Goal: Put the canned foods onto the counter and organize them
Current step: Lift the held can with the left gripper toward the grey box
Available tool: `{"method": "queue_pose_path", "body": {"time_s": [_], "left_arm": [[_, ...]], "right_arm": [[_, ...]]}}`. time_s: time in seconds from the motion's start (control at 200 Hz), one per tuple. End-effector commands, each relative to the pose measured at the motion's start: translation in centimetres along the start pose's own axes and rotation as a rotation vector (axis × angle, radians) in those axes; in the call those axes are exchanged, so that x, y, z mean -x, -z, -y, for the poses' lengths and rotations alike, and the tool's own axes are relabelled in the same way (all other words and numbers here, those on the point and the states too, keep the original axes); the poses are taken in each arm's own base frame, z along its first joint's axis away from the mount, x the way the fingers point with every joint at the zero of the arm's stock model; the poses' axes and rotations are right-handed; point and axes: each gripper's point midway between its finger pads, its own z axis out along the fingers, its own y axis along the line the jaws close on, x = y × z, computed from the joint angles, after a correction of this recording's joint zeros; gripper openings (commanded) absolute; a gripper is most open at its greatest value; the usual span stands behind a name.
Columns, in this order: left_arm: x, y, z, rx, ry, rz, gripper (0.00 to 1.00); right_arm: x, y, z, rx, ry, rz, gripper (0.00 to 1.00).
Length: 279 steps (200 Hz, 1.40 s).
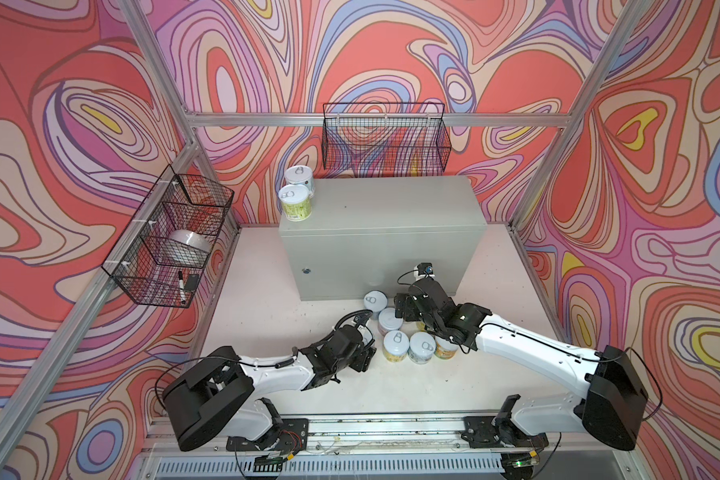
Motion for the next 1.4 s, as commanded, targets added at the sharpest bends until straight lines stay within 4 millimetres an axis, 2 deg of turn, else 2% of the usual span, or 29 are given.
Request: {"method": "queue_pose_path", "body": {"time_s": [0.0, 0.01, 0.02, 0.195, 0.356, 0.486, 0.621, 0.816, 1.062, 1.257, 1.392], "left_arm": [[3.6, 2.6, -0.4, 0.035, 0.034, 0.080, 0.00], [4.9, 3.1, -0.1, 0.032, 0.041, 0.107, 0.00], [5.5, 3.3, 0.0, 0.033, 0.045, 0.117, 0.00], [9.7, 8.0, -0.4, 0.086, 0.039, 0.161, 0.00], [14.6, 12.1, -0.3, 0.130, 0.030, 0.211, 0.00], [18.0, 14.2, 0.1, 0.149, 0.015, 0.237, 0.00], [21.8, 16.5, 1.3, 0.091, 0.010, 0.312, 0.00], [27.1, 19.4, 0.4, 0.093, 0.016, 0.368, 0.00], [33.4, 21.0, -0.3, 0.125, 0.000, 0.435, 0.00], [36.5, 20.0, -2.8, 0.192, 0.018, 0.429, 0.00], [37.6, 18.7, -5.2, 0.262, 0.040, 0.405, 0.00]], "right_arm": [[1.7, 0.7, -0.7, 0.017, 0.002, 0.037, 0.95], [1.8, 0.7, -0.7, 0.017, 0.002, 0.039, 0.95], [1.8, 0.7, -0.7, 0.018, 0.001, 0.040, 0.95], [3.4, 1.5, -1.1, 0.030, -0.002, 0.077, 0.95], [6.3, 3.6, -0.7, 0.014, -0.013, 0.156, 0.96], [9.0, 5.7, 0.1, -0.010, -0.022, 0.229, 0.96], [11.6, 7.9, 0.4, -0.024, 0.001, 0.302, 0.96], [14.5, 10.6, 0.3, -0.008, 0.010, 0.387, 0.96], [17.5, 12.2, -0.5, 0.003, 0.017, 0.460, 0.96], [18.8, 12.7, -1.1, 0.021, 0.016, 0.507, 0.96], [19.6, 12.7, -1.5, 0.032, 0.008, 0.528, 0.96]]}}
